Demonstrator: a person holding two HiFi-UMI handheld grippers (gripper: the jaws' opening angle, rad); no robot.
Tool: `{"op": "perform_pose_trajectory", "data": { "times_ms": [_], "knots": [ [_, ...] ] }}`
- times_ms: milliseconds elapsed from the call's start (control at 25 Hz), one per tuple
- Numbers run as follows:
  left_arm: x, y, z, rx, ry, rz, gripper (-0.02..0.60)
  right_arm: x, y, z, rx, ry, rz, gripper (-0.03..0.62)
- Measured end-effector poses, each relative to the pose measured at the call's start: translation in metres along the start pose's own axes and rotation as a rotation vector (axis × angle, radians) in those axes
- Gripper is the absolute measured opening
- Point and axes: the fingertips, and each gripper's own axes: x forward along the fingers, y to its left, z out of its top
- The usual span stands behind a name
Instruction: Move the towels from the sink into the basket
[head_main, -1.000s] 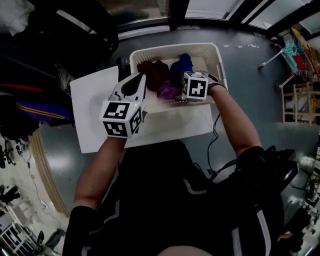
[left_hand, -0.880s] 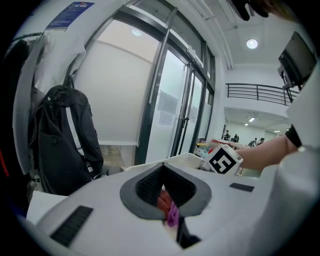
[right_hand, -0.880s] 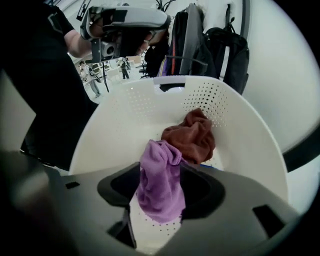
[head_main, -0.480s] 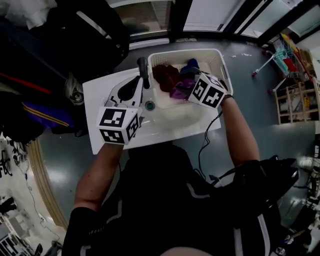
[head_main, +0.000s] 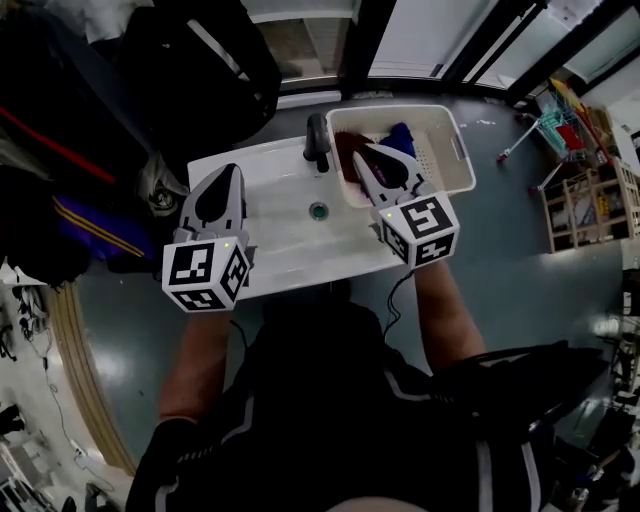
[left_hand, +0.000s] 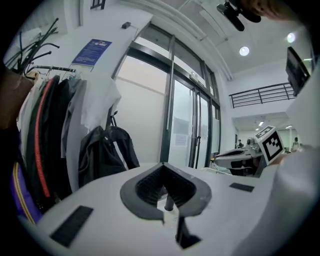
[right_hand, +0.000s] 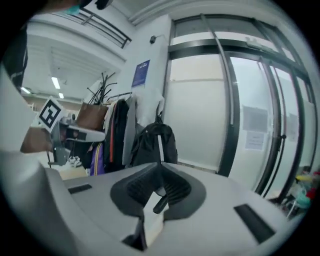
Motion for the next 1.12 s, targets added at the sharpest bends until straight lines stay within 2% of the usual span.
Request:
{"op": "perform_pose_trajectory", "data": {
  "times_ms": [80, 360, 520, 680, 880, 1120],
  "knots": [
    [-0.015, 0.011, -0.002, -0.013, -0.009, 0.005, 0.008, -0.009, 0.008, 0.001, 0.054, -0.017, -0.046, 0.021],
    [-0.056, 0.033, 0.004, -0.023, -0.038, 0.022, 0.006, -0.025, 0.034, 0.012, 0.160, -0.077, -0.109, 0.008],
    [-0.065, 0.032, 0.014, -0.034, -0.057, 0.046, 0.006, -0.024, 0.043, 0.018, 0.171, -0.100, -0.101, 0.008],
    [-0.071, 0.029, 0.018, 0.007, -0.054, 0.090, 0.006, -0.026, 0.047, 0.026, 0.178, -0.111, -0.087, 0.008],
    [-0.066, 0.014, 0.019, -0.030, -0.066, 0.084, 0.006, -0.025, 0.043, 0.027, 0.151, -0.105, -0.057, 0.006],
    [-0.059, -0.002, 0.021, -0.010, -0.068, 0.067, 0.008, -0.024, 0.038, 0.026, 0.155, -0.111, -0.043, 0.007]
  ]
}}
